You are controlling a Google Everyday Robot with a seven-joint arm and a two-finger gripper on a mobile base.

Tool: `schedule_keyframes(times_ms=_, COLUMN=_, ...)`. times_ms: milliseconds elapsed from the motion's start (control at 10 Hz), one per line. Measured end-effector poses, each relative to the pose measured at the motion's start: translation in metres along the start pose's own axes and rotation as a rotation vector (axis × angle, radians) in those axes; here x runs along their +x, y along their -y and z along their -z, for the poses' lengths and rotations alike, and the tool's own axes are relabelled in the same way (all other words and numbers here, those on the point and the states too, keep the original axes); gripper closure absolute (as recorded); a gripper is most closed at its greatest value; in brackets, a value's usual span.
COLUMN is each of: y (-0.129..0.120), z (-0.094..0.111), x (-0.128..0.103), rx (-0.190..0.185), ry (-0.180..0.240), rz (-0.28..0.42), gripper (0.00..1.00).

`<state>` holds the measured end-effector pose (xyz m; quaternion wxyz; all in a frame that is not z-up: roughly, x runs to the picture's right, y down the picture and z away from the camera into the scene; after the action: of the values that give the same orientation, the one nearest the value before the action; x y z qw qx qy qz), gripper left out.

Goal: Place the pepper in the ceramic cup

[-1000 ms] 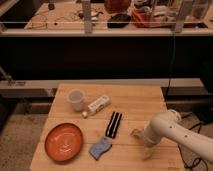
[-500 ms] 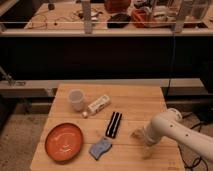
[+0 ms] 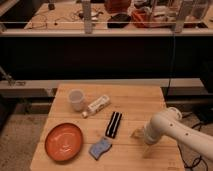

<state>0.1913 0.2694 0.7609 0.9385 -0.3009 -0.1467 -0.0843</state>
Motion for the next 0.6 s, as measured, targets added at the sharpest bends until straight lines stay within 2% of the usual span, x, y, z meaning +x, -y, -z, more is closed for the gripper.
schedule_keyframes(times_ms=100, y=0.0024, z=0.0068, x=-0.0010, rx=-0.002, ry=-0.003, rz=0.004, gripper=0.45)
schedule_keyframes(times_ms=300, y=0.0030, z=0.0077, x=0.0003, rx=-0.006, ry=-0.007, rz=0.008, gripper=0.61)
schedule_keyframes(times_ms=400, y=0.0023, z=0.0040, x=0.0001, rx=-0.008, ry=-0.006, rz=0.009, gripper=0.62)
schedule_keyframes(times_ms=600, y=0.0032, z=-0.0017, x=-0.0011, rx=-0.014, ry=-0.006, rz=0.009, gripper=0.51)
